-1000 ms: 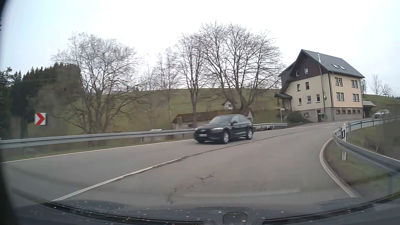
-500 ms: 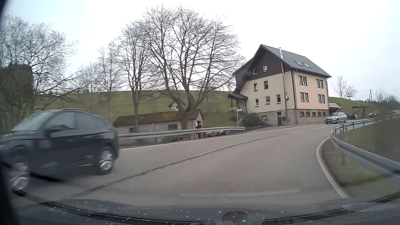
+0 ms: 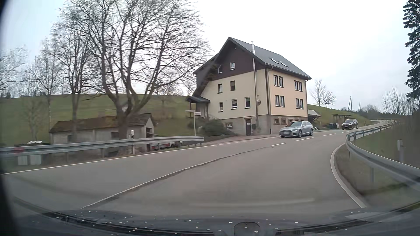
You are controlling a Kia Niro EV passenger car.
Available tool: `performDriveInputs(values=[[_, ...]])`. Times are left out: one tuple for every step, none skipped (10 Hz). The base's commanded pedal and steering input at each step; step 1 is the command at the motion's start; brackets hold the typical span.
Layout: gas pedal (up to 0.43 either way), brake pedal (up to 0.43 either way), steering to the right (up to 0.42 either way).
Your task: Follow the waypoints while adhering to traffic rules and regulations
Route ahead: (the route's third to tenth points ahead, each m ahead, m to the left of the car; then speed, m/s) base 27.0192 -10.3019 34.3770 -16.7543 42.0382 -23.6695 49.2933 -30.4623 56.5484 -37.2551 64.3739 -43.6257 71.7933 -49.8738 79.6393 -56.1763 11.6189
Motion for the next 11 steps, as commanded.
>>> performDriveInputs(values=[[0.248, 0.0, 0.168], [0.248, 0.0, 0.171], [0.248, 0.0, 0.171], [0.248, 0.0, 0.171], [0.248, 0.0, 0.167], [0.248, 0.0, 0.163], [0.248, 0.0, 0.156], [0.248, 0.0, 0.149], [0.268, 0.0, 0.14], [0.311, 0.0, 0.132], [0.311, 0.0, 0.127]])
